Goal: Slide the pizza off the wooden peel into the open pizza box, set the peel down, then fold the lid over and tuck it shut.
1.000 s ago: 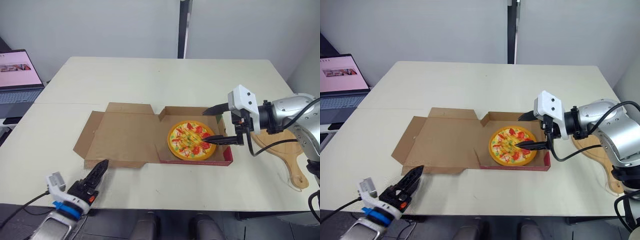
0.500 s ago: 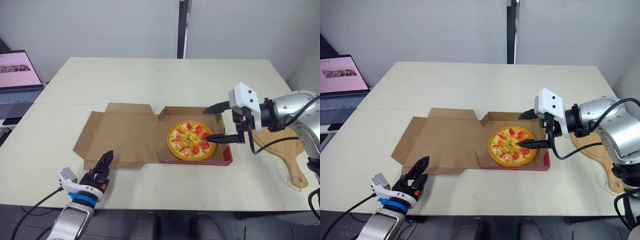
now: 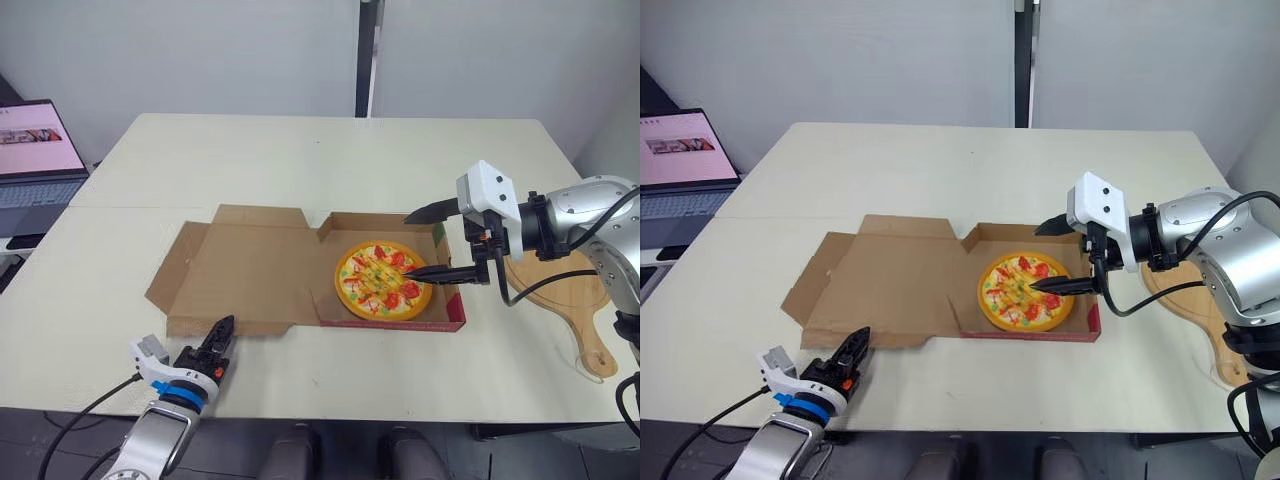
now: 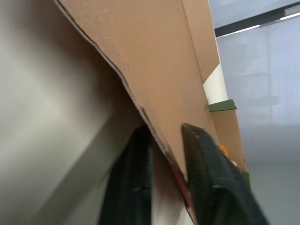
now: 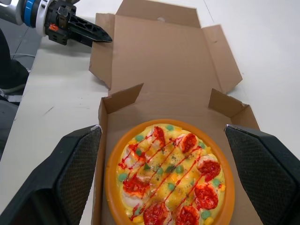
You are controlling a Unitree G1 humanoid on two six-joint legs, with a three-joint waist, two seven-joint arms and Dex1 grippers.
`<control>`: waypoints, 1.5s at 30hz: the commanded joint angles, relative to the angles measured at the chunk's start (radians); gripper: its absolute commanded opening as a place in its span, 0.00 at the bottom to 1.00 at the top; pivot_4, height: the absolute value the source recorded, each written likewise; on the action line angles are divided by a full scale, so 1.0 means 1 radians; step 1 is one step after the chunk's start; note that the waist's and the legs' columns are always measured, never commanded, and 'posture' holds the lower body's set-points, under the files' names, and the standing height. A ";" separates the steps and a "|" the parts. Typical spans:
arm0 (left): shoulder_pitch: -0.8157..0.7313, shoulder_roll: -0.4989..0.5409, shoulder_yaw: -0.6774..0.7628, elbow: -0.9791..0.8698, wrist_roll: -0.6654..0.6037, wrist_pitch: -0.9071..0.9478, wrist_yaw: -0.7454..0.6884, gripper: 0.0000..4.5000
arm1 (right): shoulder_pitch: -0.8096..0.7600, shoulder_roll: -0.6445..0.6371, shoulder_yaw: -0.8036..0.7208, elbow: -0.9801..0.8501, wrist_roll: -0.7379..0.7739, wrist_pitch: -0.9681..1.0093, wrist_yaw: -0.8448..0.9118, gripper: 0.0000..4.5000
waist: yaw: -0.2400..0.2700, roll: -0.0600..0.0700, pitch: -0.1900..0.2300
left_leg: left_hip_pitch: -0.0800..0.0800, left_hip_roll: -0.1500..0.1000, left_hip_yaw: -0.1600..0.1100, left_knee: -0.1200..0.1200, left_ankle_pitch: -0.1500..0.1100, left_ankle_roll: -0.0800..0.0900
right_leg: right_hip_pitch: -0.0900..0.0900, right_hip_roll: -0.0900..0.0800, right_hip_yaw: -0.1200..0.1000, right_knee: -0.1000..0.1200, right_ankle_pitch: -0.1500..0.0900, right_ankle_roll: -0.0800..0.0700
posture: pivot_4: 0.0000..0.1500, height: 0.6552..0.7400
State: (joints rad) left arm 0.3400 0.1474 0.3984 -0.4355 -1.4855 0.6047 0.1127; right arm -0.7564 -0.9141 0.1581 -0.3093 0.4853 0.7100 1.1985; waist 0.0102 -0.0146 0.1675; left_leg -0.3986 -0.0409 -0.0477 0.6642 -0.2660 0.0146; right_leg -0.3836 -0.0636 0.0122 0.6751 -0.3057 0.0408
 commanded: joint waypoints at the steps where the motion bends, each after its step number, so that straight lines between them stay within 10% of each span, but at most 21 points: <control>1: 0.003 0.015 0.000 -0.005 0.010 -0.009 -0.002 0.01 | -0.013 -0.003 -0.023 -0.028 0.003 0.001 -0.003 1.00 | 0.000 0.000 0.000 | 0.000 0.000 0.000 0.000 0.000 0.000 | 0.000 0.000 0.000 0.000 0.000 0.000 | 1.00 0.90; 45: -0.209 0.475 -0.074 -0.275 0.146 0.039 -0.358 0.01 | -0.018 0.126 0.001 0.085 -0.205 -0.026 -0.297 1.00 | -0.009 0.000 0.000 | -0.002 0.000 0.000 -0.003 0.000 0.000 | -0.002 0.000 0.000 -0.003 0.000 0.000 | 1.00 0.90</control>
State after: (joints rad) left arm 0.1424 0.6102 0.3375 -0.6638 -1.3545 0.6473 -0.2073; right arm -0.7565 -0.7872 0.1653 -0.2330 0.3098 0.6870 0.9297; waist 0.0012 -0.0146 0.1680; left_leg -0.4003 -0.0409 -0.0478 0.6612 -0.2660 0.0143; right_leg -0.3851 -0.0634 0.0125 0.6725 -0.3058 0.0405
